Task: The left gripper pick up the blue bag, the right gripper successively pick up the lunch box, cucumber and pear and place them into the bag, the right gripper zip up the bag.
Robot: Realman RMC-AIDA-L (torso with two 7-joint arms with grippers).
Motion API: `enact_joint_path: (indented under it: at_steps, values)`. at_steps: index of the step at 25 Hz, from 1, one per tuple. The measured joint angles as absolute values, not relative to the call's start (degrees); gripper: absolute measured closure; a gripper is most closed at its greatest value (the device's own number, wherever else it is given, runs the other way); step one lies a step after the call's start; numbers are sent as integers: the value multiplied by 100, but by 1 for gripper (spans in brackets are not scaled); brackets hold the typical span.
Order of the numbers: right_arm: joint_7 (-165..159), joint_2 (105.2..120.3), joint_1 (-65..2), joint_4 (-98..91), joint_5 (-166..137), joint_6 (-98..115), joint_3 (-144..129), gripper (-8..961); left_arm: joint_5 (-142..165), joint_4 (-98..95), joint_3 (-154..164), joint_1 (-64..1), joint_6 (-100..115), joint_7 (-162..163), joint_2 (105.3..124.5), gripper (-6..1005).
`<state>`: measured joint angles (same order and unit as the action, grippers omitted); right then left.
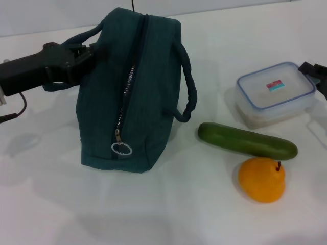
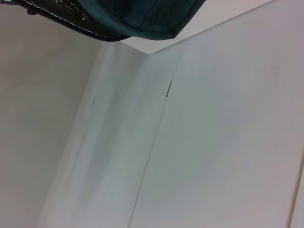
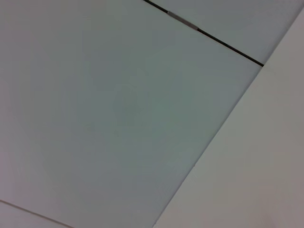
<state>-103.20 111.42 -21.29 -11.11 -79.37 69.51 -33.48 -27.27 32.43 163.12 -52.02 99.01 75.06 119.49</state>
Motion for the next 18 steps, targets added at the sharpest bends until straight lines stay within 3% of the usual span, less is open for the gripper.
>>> enact_joint_path:
  at_steps: [10,18]
  values:
    - [-9303,11377,-1956,-1120,-7320,7298,-3319,803,-2741,3268,16312,-5107,10075,7506,11944,944]
    - [-8837,11407,-1929,-1125,-7244,7310,-3269,860,-3059,3283,16312,-4945,10315,7456,11933,944]
